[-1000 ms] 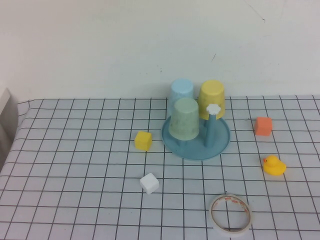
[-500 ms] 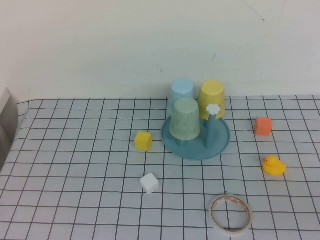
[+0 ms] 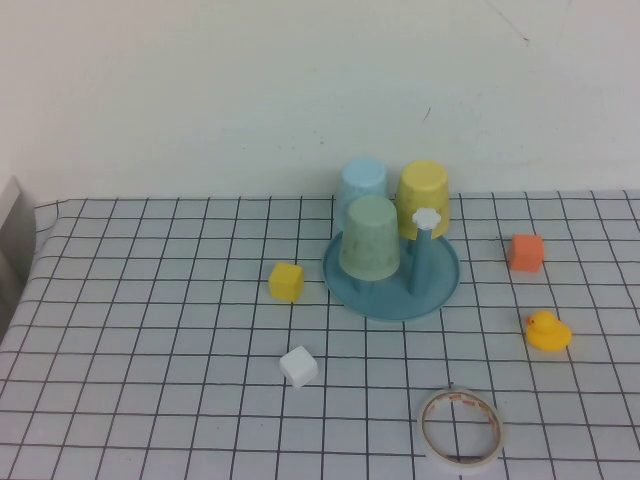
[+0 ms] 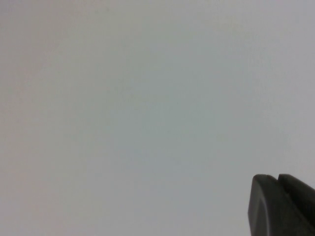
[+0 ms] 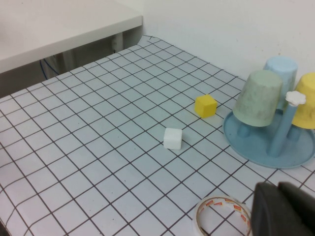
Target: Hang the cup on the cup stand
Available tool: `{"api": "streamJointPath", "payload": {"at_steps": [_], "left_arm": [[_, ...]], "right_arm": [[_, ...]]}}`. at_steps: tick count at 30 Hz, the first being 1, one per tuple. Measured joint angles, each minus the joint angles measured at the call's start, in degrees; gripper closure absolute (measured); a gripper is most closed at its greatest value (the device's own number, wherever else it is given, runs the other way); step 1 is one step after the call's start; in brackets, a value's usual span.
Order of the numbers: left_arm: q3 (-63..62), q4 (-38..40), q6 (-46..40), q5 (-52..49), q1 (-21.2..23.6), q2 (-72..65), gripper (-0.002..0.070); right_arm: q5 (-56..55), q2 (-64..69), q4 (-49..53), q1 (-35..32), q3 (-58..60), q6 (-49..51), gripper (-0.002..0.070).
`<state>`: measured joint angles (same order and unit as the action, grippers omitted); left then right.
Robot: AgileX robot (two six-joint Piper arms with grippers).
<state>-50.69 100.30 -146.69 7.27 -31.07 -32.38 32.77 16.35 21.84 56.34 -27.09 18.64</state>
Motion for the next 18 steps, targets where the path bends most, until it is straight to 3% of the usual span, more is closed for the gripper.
{"api": "streamJointPath", "payload": {"at_steps": [10, 18], "left_arm": [[6.1, -0.1, -0.5, 0.7, -0.1, 13.4, 0.0675], [14.4, 0.0, 2.6, 13.1, -0.1, 13.9, 0.0675]], "right_arm": [[0.0, 0.0, 0.0, 0.0, 0.0, 0.1, 0.0678], [0.0, 0.0, 0.0, 0.0, 0.0, 0.1, 0.0678]]}}
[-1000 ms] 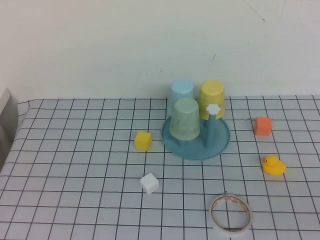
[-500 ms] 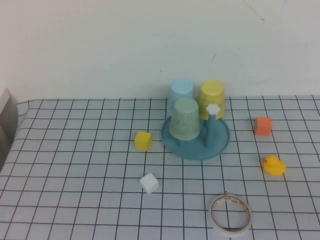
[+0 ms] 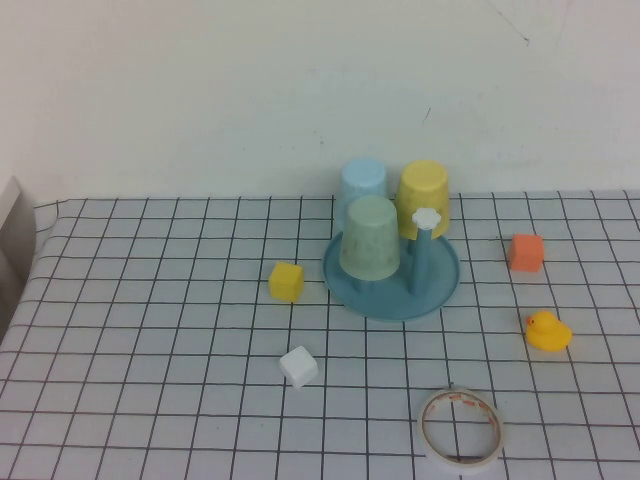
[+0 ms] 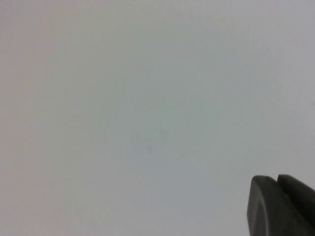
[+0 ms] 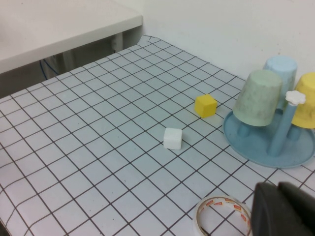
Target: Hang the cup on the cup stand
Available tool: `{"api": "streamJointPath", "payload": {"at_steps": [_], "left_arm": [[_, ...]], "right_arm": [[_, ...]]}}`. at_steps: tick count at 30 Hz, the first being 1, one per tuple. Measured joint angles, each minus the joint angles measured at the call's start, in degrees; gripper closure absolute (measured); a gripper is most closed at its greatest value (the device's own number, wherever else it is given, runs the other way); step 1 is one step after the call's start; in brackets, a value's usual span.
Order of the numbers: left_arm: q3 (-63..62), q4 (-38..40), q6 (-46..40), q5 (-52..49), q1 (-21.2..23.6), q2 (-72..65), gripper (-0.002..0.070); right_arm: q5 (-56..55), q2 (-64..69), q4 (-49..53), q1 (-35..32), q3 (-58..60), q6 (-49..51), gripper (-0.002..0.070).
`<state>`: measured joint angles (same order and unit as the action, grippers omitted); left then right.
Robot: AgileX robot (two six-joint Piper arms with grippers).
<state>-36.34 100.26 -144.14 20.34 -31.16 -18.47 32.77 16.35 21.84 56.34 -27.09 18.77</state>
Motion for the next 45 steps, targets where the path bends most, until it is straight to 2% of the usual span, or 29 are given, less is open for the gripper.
{"api": "streamJointPath", "payload": {"at_steps": [5, 10, 14, 25, 30, 40, 45], "left_arm": [[4.1, 0.4, 2.1, 6.3, 0.0, 0.0, 0.0675], [5.5, 0.7, 10.5, 5.9, 0.0, 0.0, 0.0675], [5.9, 0.7, 10.6, 5.0, 0.6, 0.9, 0.0675], [13.6, 0.5, 9.0, -4.5, 14.7, 14.7, 0.0676], [19.4, 0.4, 8.9, -5.6, 18.8, 18.8, 0.0676], [30.7, 0.4, 8.9, -6.5, 19.5, 18.8, 0.0676], [35.3, 0.3, 15.3, -8.5, 19.5, 19.0, 0.0676]], "right_arm": [[0.1, 0.0, 0.1, 0.0, 0.0, 0.0, 0.0678], [0.1, 0.0, 0.1, 0.0, 0.0, 0.0, 0.0678], [0.2, 0.0, 0.1, 0.0, 0.0, 0.0, 0.0678], [0.2, 0.0, 0.2, 0.0, 0.0, 0.0, 0.0678], [0.2, 0.0, 0.2, 0.0, 0.0, 0.0, 0.0678], [0.2, 0.0, 0.2, 0.0, 0.0, 0.0, 0.0678], [0.2, 0.0, 0.2, 0.0, 0.0, 0.0, 0.0678]]}}
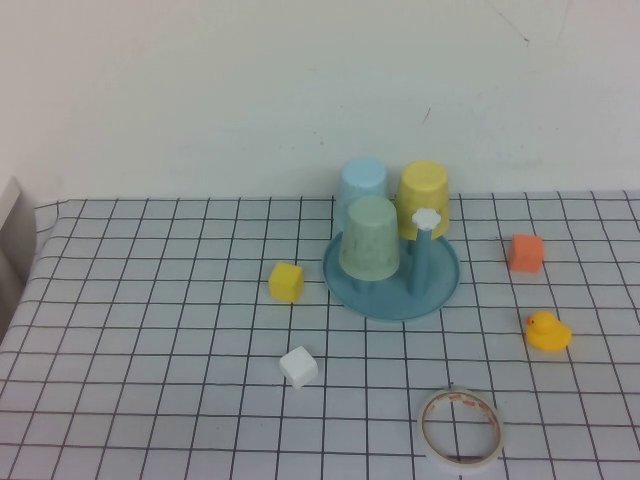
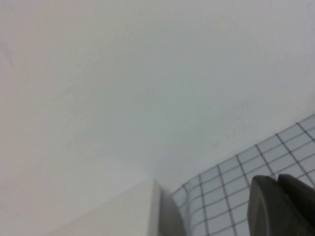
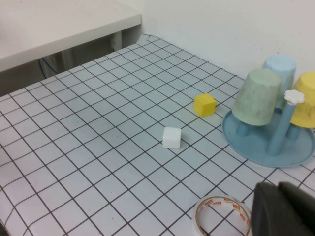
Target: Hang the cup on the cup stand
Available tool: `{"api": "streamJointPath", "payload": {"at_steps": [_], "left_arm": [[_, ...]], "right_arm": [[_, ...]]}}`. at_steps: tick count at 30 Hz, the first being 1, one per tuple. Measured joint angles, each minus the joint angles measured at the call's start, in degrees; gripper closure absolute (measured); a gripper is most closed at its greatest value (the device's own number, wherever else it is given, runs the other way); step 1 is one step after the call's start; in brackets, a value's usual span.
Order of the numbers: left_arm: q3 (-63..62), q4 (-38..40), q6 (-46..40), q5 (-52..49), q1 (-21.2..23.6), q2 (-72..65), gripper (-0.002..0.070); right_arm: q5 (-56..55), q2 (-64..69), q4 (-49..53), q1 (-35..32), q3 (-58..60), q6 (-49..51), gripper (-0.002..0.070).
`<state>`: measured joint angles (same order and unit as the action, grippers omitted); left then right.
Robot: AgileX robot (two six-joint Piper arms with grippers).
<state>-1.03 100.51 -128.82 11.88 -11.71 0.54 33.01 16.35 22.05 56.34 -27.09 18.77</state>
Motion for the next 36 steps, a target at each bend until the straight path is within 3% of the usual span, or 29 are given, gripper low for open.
{"api": "streamJointPath", "payload": {"at_steps": [2, 4, 6, 12, 13, 14, 17, 20, 22, 27, 32, 36], "left_arm": [[1.8, 0.0, 6.2, -0.6, 0.1, 0.0, 0.0676], [2.1, -6.8, 21.3, -1.5, 0.8, 0.1, 0.0676], [2.1, -19.9, 32.4, -2.4, 1.3, 0.2, 0.0676], [2.1, -71.0, 70.2, -9.0, 1.8, 0.2, 0.0676], [2.1, -77.2, 77.5, -11.5, 1.8, 0.2, 0.0676], [2.1, -85.7, 91.6, -17.8, 1.8, 0.2, 0.0676], [2.1, -92.4, 115.1, -28.9, 1.8, 0.2, 0.0676], [2.1, -95.9, 132.5, -29.4, 1.8, 0.3, 0.0676], [2.1, -97.6, 138.0, -29.4, 1.8, 0.3, 0.0676], [2.1, -98.6, 139.5, -29.4, 1.8, 0.3, 0.0676], [2.1, -98.7, 134.8, -29.4, 2.8, 0.3, 0.0676], [2.1, -98.4, 129.1, -29.4, 6.5, 0.3, 0.0676]], "right_arm": [[0.0, 0.0, 0.0, 0.0, 0.0, 0.0, 0.0678], [0.0, 0.0, 0.0, 0.0, 0.0, 0.0, 0.0678], [0.0, 0.0, 0.0, 0.0, 0.0, 0.0, 0.0678], [0.0, 0.0, 0.0, 0.0, 0.0, 0.1, 0.0678], [0.0, 0.0, 0.0, 0.0, 0.0, 0.1, 0.0678], [0.0, 0.0, 0.0, 0.0, 0.0, 0.1, 0.0678], [0.0, 0.0, 0.0, 0.0, 0.0, 0.1, 0.0678], [0.0, 0.0, 0.0, 0.0, 0.0, 0.2, 0.0678], [0.0, 0.0, 0.0, 0.0, 0.0, 0.2, 0.0678], [0.0, 0.0, 0.0, 0.0, 0.0, 0.2, 0.0678], [0.0, 0.0, 0.0, 0.0, 0.0, 0.2, 0.0678], [0.0, 0.0, 0.0, 0.0, 0.0, 0.2, 0.0678]]}}
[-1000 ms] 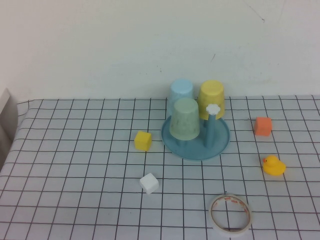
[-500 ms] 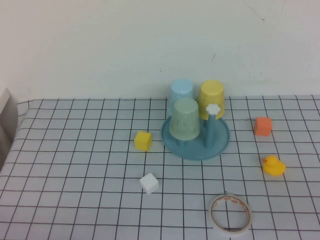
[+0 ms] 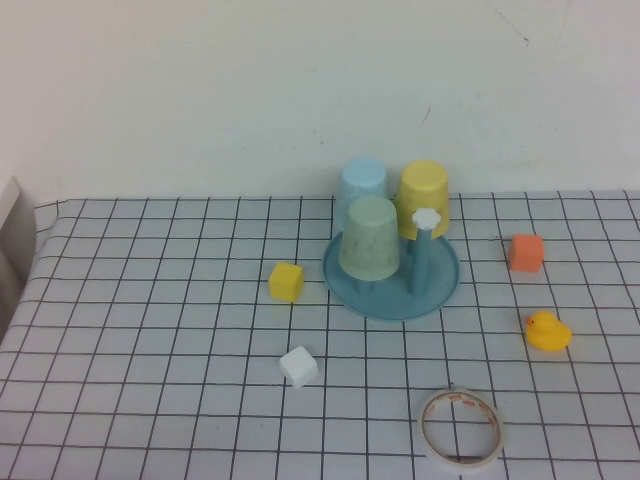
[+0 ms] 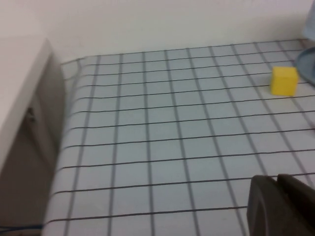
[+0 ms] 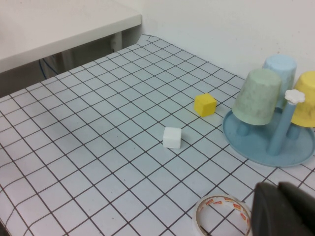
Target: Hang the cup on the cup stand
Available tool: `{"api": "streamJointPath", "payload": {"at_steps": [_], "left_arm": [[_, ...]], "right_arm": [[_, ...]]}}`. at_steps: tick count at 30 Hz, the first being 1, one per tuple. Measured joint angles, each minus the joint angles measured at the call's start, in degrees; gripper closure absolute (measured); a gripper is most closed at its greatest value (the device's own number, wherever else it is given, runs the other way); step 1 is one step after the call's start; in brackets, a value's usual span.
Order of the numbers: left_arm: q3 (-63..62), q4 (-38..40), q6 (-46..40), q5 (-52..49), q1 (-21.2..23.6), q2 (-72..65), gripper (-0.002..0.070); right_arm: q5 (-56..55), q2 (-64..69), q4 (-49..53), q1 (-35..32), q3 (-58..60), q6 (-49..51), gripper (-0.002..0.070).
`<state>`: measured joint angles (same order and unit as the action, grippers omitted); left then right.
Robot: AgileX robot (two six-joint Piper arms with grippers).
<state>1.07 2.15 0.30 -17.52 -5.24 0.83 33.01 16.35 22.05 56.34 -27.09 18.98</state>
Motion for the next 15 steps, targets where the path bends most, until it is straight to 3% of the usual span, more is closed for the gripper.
{"api": "streamJointPath", "payload": {"at_steps": [5, 15], "left_arm": [[0.0, 0.7, -3.0, 0.0, 2.7, 0.0, 0.0676], [0.0, 4.8, -4.0, 0.0, 2.7, 0.0, 0.0676]], "right_arm": [[0.0, 0.0, 0.0, 0.0, 0.0, 0.0, 0.0678], [0.0, 0.0, 0.0, 0.0, 0.0, 0.0, 0.0678]]}}
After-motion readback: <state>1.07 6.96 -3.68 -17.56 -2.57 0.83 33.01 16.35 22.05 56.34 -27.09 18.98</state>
